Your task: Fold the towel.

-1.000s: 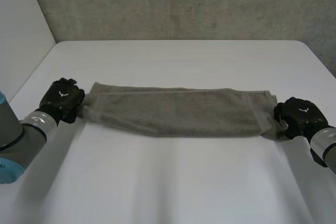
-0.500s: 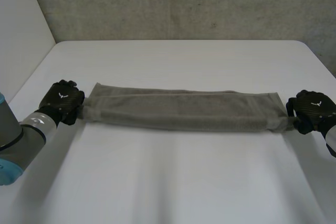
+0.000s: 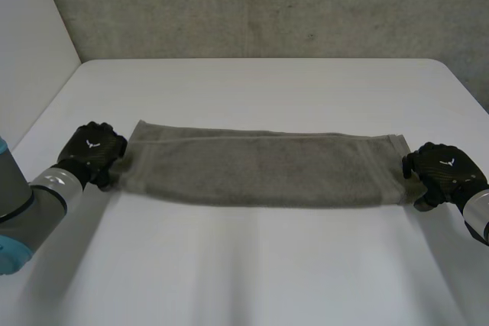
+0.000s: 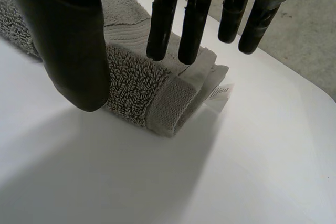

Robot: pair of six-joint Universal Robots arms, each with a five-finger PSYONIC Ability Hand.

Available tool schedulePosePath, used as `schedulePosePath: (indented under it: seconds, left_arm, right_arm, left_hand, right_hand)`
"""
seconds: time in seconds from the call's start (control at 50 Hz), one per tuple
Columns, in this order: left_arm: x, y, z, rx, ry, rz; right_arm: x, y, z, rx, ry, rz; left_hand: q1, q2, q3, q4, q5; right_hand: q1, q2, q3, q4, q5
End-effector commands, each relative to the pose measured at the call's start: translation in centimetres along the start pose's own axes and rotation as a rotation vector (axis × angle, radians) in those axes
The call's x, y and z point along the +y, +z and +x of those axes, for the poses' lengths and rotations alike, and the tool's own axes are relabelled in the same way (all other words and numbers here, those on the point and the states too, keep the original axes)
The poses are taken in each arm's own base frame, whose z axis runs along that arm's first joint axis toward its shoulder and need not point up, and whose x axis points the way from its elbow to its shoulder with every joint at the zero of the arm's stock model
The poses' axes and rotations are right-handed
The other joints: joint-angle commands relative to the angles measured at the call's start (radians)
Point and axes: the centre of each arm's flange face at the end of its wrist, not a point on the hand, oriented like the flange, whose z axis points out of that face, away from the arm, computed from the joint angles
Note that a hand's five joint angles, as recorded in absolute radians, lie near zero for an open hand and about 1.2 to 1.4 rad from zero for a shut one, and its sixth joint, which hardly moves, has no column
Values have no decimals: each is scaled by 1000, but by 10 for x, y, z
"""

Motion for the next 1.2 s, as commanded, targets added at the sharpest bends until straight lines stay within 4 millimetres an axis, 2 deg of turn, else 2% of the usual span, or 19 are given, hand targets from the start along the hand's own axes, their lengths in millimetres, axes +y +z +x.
schedulePosePath:
  seconds: [0.02, 0.04, 0.08, 0.3, 0.46, 0.52, 0.64, 0.68, 0.72, 0.74, 0.84, 0.88, 0.9, 0.94, 0.96, 0.98, 1.0, 1.04, 1.2]
  left_arm:
    - [-3, 0, -5, -12, 2, 6]
    - [-3, 0, -5, -12, 2, 6]
    - [-4, -1, -5, -12, 3, 10]
    - [-24, -8, -21, -55, -11, 62]
    - [-31, -12, -31, -82, -44, 84]
    - [-32, -12, -31, -84, -44, 84]
    - [-32, -12, -31, -84, -46, 86]
    - [-32, -12, -31, -84, -46, 86]
    - [-33, -12, -31, -84, -45, 89]
    - [-35, -13, -31, -86, -45, 93]
    - [-41, -15, -31, -87, -48, 110]
    - [-43, -15, -32, -89, -54, 117]
    - [-46, -16, -31, -87, -61, 126]
    - [-49, -18, -32, -89, -70, 135]
    - [-52, -19, -33, -92, -80, 146]
    - [-56, -20, -33, -94, -86, 157]
    - [-56, -20, -33, -94, -86, 157]
    - [-59, -22, -32, -92, -93, 167]
    - [-70, -26, -21, -63, -93, 198]
  right_arm:
    - [8, 10, 3, 9, -10, 9]
    - [8, 10, 3, 9, -10, 9]
    - [9, 12, 8, 17, -29, 6]
    - [3, -1, 50, 112, -73, 8]
    - [2, -22, 119, 219, -43, 22]
    - [-1, -24, 130, 236, -52, 27]
    - [-34, -25, 144, 251, -110, 79]
    - [-53, -22, 131, 218, -137, 122]
    - [-97, -16, 99, 152, -167, 230]
    - [-97, -16, 99, 152, -167, 230]
    - [-144, -10, 38, 42, -159, 349]
    - [-166, -8, -18, -66, -181, 410]
    - [-166, -8, -18, -67, -181, 411]
    - [-178, -8, -83, -182, -199, 446]
    - [-178, -8, -84, -182, -199, 446]
    - [-181, -12, -115, -235, -209, 459]
    - [-181, -12, -115, -235, -209, 460]
    - [-180, -18, -165, -335, -219, 473]
    - [-143, -6, -245, -491, -244, 433]
  left_hand:
    - [-358, -367, -51, -59, -355]
    - [-359, -368, -51, -59, -356]
    - [-391, -400, -51, -59, -388]
    - [-397, -406, -51, -59, -394]
    - [-397, -406, -51, -59, -394]
    - [-397, -406, -51, -59, -394]
    - [-397, -406, -51, -59, -394]
    - [-397, -406, -51, -59, -394]
    - [-397, -406, -51, -59, -394]
    - [-397, -406, -51, -59, -394]
    - [-397, -406, -51, -59, -394]
    - [-397, -406, -51, -59, -394]
    - [-394, -403, -51, -59, -391]
    - [-397, -406, -51, -59, -394]
    - [-397, -406, -51, -59, -394]
    - [-394, -403, -51, -59, -391]
    - [-394, -403, -51, -59, -391]
    - [-397, -406, -51, -59, -394]
    - [-397, -406, -51, -59, -394]
  right_hand:
    - [302, 286, -43, -76, 325]
    - [304, 288, -43, -76, 326]
    - [717, 701, -43, -76, 740]
    - [720, 703, -43, -76, 742]
    - [720, 703, -43, -76, 742]
    - [720, 703, -43, -76, 742]
    - [720, 703, -43, -76, 742]
    - [720, 703, -43, -76, 742]
    - [720, 703, -43, -76, 742]
    - [720, 703, -43, -76, 742]
    - [720, 703, -43, -76, 742]
    - [720, 703, -43, -76, 742]
    - [720, 703, -43, -76, 742]
    - [720, 703, -43, -76, 742]
    - [720, 703, -43, -76, 742]
    - [720, 703, -43, -76, 742]
    - [720, 703, -43, -76, 742]
    - [720, 703, -43, -76, 742]
    - [720, 703, -43, -76, 742]
